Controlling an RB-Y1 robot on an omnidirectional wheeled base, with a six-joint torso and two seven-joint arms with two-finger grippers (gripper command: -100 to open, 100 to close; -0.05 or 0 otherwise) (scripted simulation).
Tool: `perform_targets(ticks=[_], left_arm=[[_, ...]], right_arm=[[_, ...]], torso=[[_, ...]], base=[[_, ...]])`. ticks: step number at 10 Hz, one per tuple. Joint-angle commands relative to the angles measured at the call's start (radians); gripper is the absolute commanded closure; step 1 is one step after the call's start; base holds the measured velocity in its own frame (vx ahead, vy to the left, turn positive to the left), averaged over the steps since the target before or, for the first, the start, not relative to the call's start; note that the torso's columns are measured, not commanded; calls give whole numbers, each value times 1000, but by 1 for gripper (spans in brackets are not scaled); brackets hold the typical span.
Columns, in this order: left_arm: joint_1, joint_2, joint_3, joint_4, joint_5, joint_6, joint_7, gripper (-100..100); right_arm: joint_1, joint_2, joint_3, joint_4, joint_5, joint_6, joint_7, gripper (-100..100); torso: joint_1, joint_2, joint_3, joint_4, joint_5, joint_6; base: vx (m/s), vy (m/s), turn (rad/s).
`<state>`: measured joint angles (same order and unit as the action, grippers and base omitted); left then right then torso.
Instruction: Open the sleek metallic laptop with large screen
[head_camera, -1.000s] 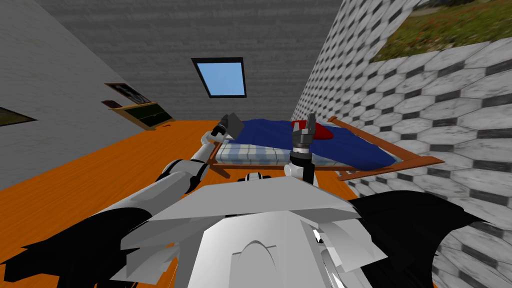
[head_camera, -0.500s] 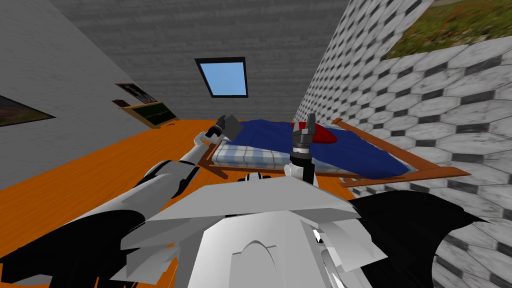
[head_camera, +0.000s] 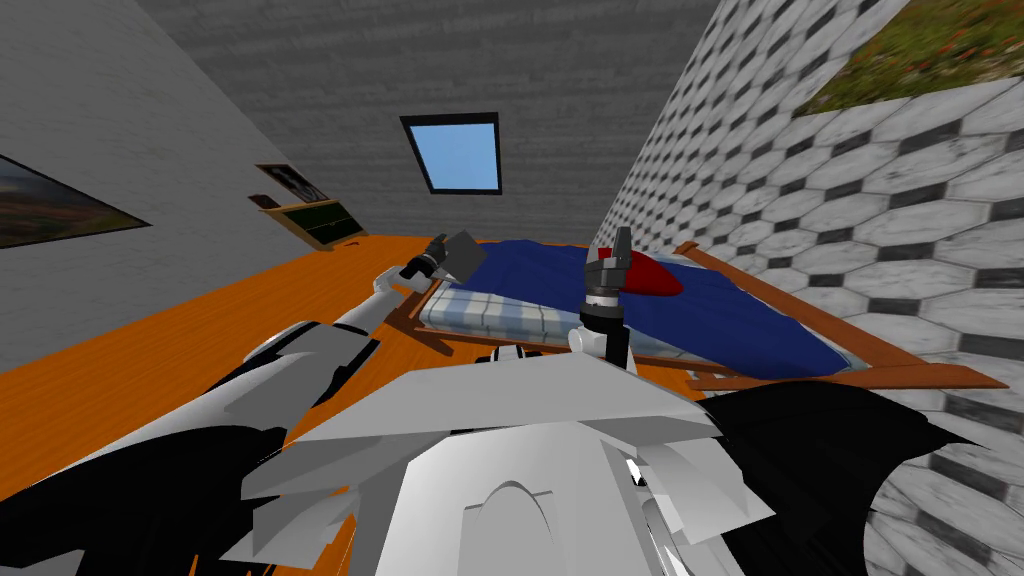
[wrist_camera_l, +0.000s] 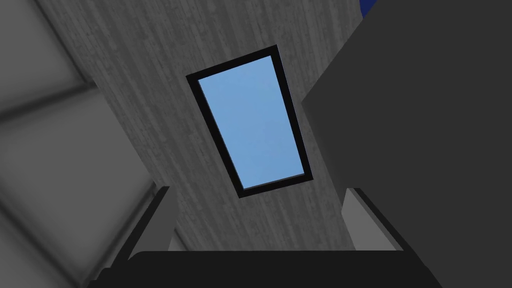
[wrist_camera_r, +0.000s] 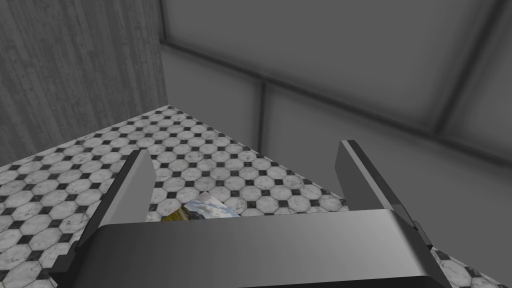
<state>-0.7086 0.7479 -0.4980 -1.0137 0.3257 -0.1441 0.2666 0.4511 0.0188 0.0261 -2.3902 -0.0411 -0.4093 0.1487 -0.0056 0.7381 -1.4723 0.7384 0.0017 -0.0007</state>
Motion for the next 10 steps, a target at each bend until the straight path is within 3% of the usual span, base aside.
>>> perform_targets(ticks=[1, 2, 3, 4, 5, 6, 7, 8, 9, 10], left_arm=[[9, 31, -29, -10, 18, -8, 13, -100], [2, -8, 13, 0, -21, 11, -17, 100], [-10, -38, 37, 15, -52, 32, -46, 100], [-10, -69, 58, 15, -67, 32, -53, 100], [-10, -69, 74, 15, -67, 32, -53, 100], [-21, -115, 114, 31, -114, 54, -88, 100], [-21, -131, 134, 31, -114, 54, -88, 100], [-32, -164, 167, 46, -156, 75, -123, 100], [-32, -192, 195, 46, -160, 75, -123, 100], [-44, -224, 229, 62, -203, 96, -159, 100]], right_arm=[[0, 0, 0, 0, 0, 0, 0, 0], [0, 0, 0, 0, 0, 0, 0, 0], [0, 0, 0, 0, 0, 0, 0, 0], [0, 0, 0, 0, 0, 0, 0, 0], [0, 0, 0, 0, 0, 0, 0, 0], [0, 0, 0, 0, 0, 0, 0, 0], [0, 0, 0, 0, 0, 0, 0, 0], [0, 0, 0, 0, 0, 0, 0, 0], [0, 0, 0, 0, 0, 0, 0, 0], [0, 0, 0, 0, 0, 0, 0, 0]], torso=[[-4, 0, 0, 0, -1, 1], [-2, 0, -2, 0, -3, 2], [3, -2, -3, -1, -2, 2], [8, -1, -4, -1, 0, 1], [8, 1, -3, 0, 0, -1], [5, 1, -3, 0, -2, 0], [5, 1, -3, 0, -2, 1], [6, 0, -3, 0, -2, 1], [8, 1, -3, 0, -1, 1], [6, 0, -3, 0, -1, 0]], base=[[0, 0, 0], [14, 52, -195], [6, 129, -292], [-31, 115, -77], [-27, 51, 45], [-41, 86, -81], [-41, 102, -83], [-62, 138, -115], [-64, 122, -66], [-67, 147, -107]])
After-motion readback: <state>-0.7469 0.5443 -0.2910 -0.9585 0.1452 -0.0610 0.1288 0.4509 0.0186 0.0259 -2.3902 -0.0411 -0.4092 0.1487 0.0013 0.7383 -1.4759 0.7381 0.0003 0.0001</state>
